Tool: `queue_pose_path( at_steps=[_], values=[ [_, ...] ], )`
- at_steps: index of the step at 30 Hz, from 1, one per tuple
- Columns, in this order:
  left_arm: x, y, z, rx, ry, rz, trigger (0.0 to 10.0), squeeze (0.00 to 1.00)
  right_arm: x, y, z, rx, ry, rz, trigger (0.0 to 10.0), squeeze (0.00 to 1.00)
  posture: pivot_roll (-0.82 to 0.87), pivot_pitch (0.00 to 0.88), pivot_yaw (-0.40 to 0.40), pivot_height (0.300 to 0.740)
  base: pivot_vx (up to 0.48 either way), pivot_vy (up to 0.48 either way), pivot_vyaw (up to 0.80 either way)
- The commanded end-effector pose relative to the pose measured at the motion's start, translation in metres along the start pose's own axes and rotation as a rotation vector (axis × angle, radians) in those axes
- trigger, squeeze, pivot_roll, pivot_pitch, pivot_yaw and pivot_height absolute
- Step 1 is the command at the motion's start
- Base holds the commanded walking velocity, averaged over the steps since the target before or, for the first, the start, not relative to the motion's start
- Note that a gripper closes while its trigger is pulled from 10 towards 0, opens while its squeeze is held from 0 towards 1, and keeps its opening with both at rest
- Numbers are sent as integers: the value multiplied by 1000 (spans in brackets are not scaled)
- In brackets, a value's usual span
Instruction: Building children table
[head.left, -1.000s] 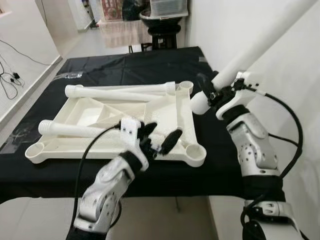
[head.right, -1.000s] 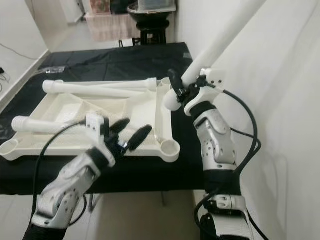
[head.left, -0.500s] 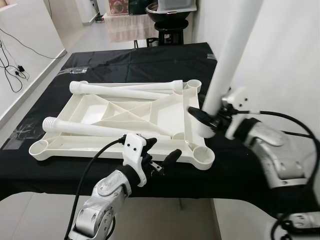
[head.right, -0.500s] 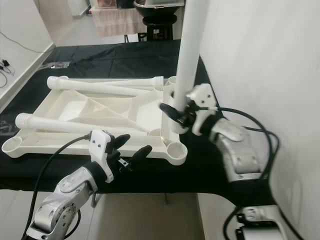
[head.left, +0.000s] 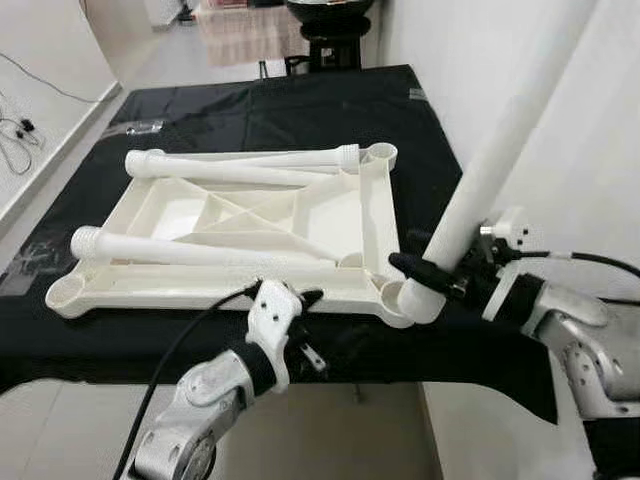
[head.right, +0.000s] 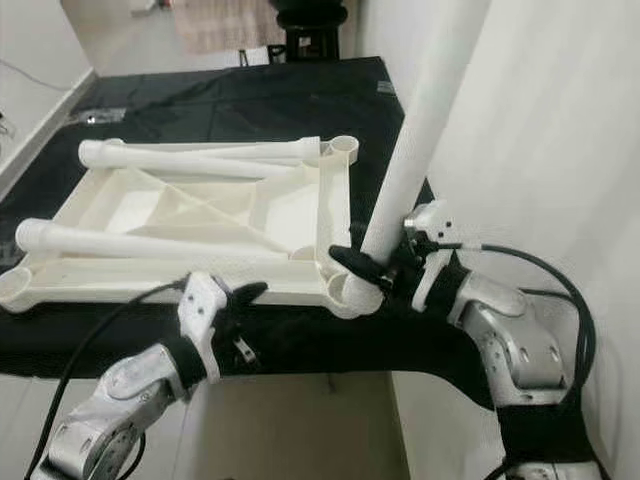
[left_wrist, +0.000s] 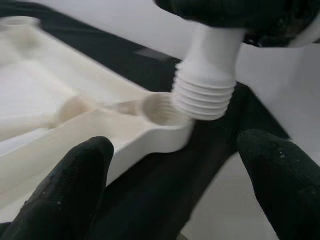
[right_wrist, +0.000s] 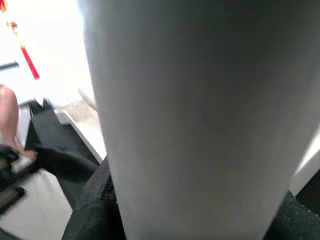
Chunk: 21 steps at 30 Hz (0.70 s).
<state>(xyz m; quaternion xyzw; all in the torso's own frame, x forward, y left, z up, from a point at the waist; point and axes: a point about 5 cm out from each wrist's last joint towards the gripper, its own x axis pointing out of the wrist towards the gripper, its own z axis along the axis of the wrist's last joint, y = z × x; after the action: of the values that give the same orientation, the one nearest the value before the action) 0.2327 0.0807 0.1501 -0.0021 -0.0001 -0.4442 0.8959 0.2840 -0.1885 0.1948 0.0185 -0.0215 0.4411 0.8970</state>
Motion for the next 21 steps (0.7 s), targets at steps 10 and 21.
queue_pose_path(
  at_steps=[10,21],
  values=[
    [-20,-17,-20,-44,150,-148,10000,0,10,28,-1,-85,68,216,10000,0,20,169,51,740,0,0,0],
    [-25,-22,-19,-95,153,-178,10000,0,31,23,22,-198,47,341,10000,0,40,206,48,740,0,0,0]
  ],
)
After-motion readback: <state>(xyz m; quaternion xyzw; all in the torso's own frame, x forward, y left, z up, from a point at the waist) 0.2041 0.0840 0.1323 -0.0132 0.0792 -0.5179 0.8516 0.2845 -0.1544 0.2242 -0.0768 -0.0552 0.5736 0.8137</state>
